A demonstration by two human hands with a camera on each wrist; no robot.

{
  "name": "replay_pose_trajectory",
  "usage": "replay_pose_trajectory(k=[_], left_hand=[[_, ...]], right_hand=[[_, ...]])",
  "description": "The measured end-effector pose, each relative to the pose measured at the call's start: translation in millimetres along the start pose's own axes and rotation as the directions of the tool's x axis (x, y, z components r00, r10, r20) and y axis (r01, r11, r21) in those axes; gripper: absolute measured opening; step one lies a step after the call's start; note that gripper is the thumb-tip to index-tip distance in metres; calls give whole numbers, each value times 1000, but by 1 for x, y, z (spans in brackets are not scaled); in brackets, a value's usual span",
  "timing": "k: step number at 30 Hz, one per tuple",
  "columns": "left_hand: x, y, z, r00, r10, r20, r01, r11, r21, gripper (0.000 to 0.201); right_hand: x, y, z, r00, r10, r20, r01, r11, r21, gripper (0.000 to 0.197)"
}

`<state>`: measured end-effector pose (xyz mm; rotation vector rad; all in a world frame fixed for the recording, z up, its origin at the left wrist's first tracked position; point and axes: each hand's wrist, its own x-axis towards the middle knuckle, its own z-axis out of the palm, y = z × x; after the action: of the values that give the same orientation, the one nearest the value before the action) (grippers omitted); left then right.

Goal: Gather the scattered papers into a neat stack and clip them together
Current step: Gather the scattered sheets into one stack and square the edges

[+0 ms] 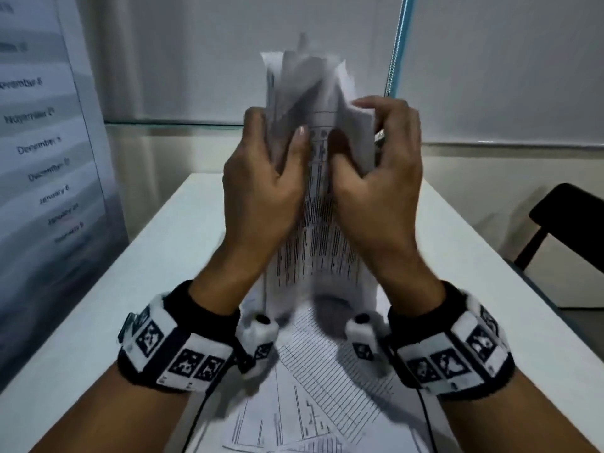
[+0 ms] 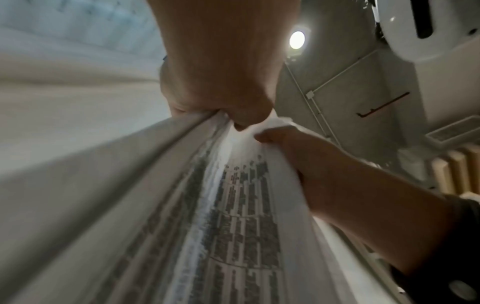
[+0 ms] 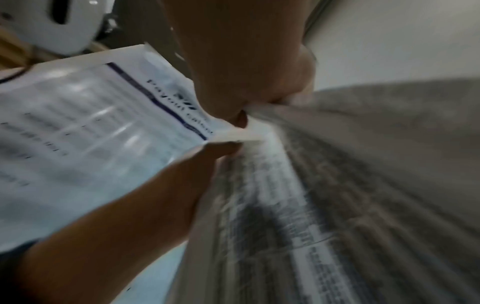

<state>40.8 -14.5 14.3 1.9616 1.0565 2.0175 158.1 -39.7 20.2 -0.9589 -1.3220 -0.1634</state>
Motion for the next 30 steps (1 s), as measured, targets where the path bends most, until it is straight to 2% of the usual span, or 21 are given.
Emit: replay_pose_trajectory(k=[2, 3, 4, 5, 6, 7, 8, 9, 10, 12, 14, 15, 17, 19, 21, 23, 24, 25, 28, 30], left_hand=[[11, -12, -9, 999, -41, 12, 42, 995, -86, 37], [18, -22, -13, 993, -108, 57, 117, 973, -201, 40], [24, -34, -18, 974, -186, 130, 220, 914, -340, 45], [28, -47, -22, 941, -254, 225, 332, 824, -459, 48], [30, -59, -23, 900, -302, 314, 430, 736, -523, 47], [28, -65, -24, 857, -338, 390, 508, 685, -522, 42], [26, -68, -22, 817, -370, 443, 565, 670, -481, 37], [22, -69, -19, 790, -403, 462, 596, 680, -427, 32], [20, -69, -15, 786, -428, 446, 601, 700, -387, 27], [18, -64, -9, 845, -416, 335, 523, 772, -362, 12], [21, -59, -8, 914, -357, 194, 405, 835, -372, 15], [23, -59, -8, 927, -338, 163, 376, 842, -386, 16], [26, -69, -11, 904, -364, 223, 425, 816, -392, 13], [23, -86, -14, 818, -427, 385, 549, 781, -299, 22], [17, -103, -16, 726, -464, 508, 627, 751, -210, 29], [13, -110, -14, 697, -484, 529, 664, 714, -223, 30], [11, -111, -11, 701, -491, 517, 674, 693, -255, 31], [10, -110, -9, 715, -496, 493, 674, 674, -301, 32], [4, -102, -2, 778, -488, 395, 627, 630, -458, 31], [4, -97, -1, 803, -460, 379, 596, 603, -530, 29]], right_hand=[[13, 17, -10, 996, 81, -34, -75, 986, 147, 25], [21, 32, -15, 982, 189, -14, -178, 944, 277, 24], [29, 49, -21, 944, 324, 62, -319, 849, 421, 23], [34, 64, -27, 879, 433, 199, -467, 701, 539, 24], [36, 79, -31, 801, 485, 351, -590, 536, 604, 30], [35, 87, -34, 728, 492, 478, -680, 423, 599, 39], [31, 93, -35, 664, 491, 564, -746, 387, 541, 43], [27, 95, -34, 619, 496, 609, -784, 428, 449, 39], [23, 96, -29, 607, 511, 609, -785, 506, 357, 29], [20, 88, -18, 669, 559, 490, -722, 645, 250, 15], [20, 78, -9, 768, 535, 353, -629, 734, 256, 22], [21, 75, -7, 795, 516, 319, -597, 757, 264, 27], [20, 75, -6, 798, 511, 320, -592, 765, 255, 33], [15, 90, -8, 744, 549, 381, -643, 742, 189, 31], [9, 104, -11, 667, 588, 458, -707, 693, 139, 30], [4, 111, -13, 626, 601, 497, -742, 655, 142, 32], [2, 113, -12, 632, 600, 490, -737, 662, 140, 30], [0, 113, -11, 663, 590, 461, -711, 690, 138, 29], [-5, 104, -2, 803, 522, 288, -591, 763, 263, 32], [-6, 100, 1, 853, 483, 195, -520, 768, 374, 40]])
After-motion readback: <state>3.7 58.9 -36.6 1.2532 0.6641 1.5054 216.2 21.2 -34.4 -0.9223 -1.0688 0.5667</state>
